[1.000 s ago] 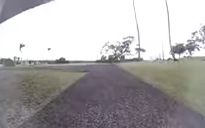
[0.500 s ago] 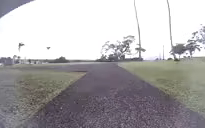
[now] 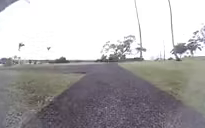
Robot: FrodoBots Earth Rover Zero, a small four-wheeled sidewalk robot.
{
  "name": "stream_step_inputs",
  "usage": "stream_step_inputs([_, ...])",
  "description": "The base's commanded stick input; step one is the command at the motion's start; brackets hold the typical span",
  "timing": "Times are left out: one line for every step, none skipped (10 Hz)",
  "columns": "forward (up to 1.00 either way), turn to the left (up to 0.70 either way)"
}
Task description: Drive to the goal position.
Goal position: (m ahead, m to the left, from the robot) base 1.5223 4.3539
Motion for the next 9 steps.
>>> stream_step_inputs([0.70, 0.00])
stream_step_inputs([0.70, 0.00])
stream_step_inputs([0.70, 0.00])
stream_step_inputs([0.70, 0.00])
stream_step_inputs([0.70, 0.00])
stream_step_inputs([0.70, 0.00])
stream_step_inputs([0.70, 0.00])
stream_step_inputs([0.70, 0.00])
stream_step_inputs([0.70, 0.00])
